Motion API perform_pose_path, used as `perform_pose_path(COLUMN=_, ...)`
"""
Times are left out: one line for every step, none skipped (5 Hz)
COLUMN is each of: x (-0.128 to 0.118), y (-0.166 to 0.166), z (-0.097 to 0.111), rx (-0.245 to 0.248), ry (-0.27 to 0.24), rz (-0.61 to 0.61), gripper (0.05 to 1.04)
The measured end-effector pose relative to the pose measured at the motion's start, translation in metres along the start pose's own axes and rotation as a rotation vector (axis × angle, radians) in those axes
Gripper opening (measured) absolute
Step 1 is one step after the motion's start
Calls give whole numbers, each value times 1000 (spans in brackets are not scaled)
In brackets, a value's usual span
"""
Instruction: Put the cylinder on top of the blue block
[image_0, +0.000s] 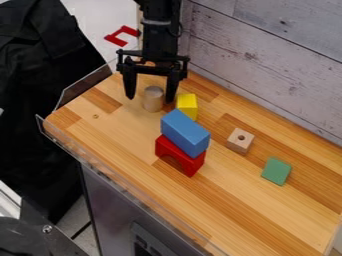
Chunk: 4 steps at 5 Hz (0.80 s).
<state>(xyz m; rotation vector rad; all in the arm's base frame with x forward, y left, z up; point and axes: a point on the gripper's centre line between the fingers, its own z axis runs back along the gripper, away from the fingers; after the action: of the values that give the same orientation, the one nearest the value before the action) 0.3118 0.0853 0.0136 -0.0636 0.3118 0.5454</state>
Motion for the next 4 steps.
perform_pose_path(x=5, y=0, z=2, rx=-14, ry=-25, rz=3, gripper=1001)
perform_pose_path(x=10, y=-2, z=-5, rx=-17, ry=-23, rz=0, gripper=955)
perform_pose_path(x=14, y=-3, z=-3, rx=-25, ry=-42, rz=-10, gripper=678)
perform_pose_path(x=18, y=-1, z=-3, rx=-38, ry=-63, rz=-2, gripper=533)
